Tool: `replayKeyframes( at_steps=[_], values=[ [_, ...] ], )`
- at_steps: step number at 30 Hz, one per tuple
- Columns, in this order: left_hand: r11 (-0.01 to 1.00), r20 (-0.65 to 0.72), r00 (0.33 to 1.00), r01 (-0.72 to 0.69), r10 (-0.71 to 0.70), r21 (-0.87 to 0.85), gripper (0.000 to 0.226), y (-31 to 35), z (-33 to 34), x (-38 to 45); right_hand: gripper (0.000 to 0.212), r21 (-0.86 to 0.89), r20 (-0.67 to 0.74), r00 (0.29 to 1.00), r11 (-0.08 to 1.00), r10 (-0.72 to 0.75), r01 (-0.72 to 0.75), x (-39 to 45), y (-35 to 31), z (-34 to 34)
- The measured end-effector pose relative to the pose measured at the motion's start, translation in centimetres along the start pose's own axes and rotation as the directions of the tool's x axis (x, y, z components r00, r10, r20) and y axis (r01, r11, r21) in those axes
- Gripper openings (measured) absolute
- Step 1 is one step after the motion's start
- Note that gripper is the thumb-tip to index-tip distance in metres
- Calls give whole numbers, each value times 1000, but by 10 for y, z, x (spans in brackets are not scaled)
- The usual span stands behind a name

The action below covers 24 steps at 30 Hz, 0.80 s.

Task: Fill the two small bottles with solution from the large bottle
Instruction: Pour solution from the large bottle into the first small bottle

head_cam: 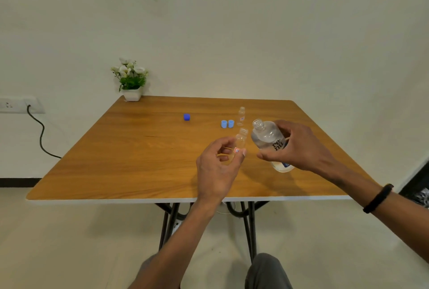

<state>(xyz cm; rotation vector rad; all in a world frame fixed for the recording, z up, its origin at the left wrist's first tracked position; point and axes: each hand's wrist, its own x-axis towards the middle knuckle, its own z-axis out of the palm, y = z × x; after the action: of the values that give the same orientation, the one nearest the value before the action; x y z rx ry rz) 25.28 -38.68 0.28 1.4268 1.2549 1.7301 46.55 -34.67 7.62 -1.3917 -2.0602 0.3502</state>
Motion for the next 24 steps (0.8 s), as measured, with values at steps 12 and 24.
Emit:
replayKeyframes(
  at_steps=[12, 24],
  values=[
    [988, 116, 991, 56, -73, 145, 42, -33, -12, 7, 72, 0, 2, 1000, 1000, -16, 16, 6, 1, 27],
    [979, 107, 993, 33, -55, 200, 48, -71, -21, 9, 78, -103, 68, 997, 994, -22, 29, 17, 13, 50]
  ],
)
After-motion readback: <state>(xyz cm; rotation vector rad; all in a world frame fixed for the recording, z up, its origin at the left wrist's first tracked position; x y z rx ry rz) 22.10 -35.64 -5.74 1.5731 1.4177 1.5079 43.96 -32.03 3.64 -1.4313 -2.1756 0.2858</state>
